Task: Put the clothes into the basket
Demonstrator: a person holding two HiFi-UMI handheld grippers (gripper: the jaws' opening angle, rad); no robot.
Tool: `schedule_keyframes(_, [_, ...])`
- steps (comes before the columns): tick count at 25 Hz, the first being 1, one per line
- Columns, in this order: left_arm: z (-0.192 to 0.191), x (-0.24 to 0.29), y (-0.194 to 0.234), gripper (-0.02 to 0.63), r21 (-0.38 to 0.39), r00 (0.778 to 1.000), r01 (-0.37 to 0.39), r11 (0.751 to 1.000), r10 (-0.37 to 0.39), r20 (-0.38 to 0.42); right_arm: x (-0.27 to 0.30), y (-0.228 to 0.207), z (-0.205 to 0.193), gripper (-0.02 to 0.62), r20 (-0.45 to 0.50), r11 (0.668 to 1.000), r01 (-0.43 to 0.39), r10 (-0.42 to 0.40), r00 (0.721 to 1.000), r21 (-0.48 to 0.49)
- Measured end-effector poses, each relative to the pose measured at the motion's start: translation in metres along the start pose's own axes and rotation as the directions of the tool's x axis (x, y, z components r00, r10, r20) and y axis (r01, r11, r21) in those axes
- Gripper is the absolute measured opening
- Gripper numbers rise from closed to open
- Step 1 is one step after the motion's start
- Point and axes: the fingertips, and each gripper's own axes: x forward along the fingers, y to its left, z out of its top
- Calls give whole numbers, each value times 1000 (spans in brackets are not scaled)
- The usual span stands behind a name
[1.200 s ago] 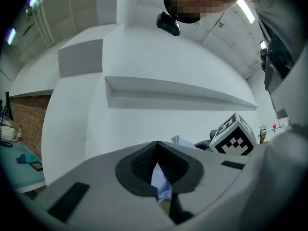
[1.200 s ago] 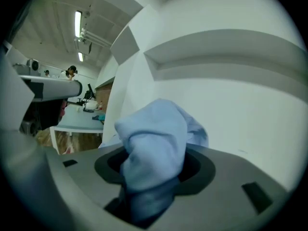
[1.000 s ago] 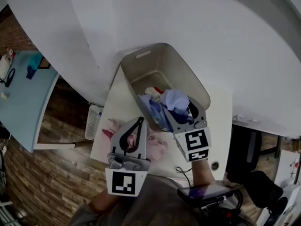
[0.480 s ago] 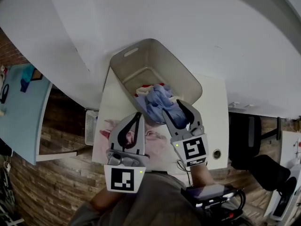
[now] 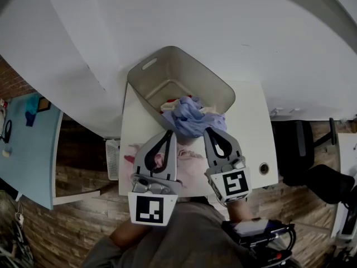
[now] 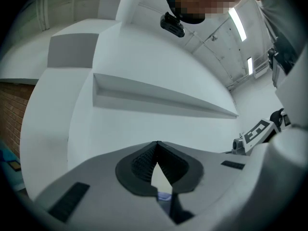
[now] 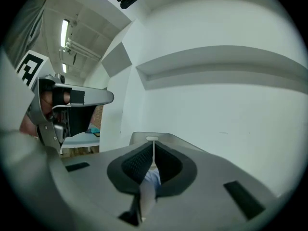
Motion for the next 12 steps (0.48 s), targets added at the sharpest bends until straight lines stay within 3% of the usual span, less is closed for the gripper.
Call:
schedule_keyframes(7, [-1,-14,-7,8,-3,998,65,998,-65,-6,-23,11,-4,17,-12,998,60,-60,998,24])
schedule_keyframes(12, [-4,-23,-17,8,-7,995,98,995,-98,-4,-36,18,-7,17,-8,998,56,-56,998,26])
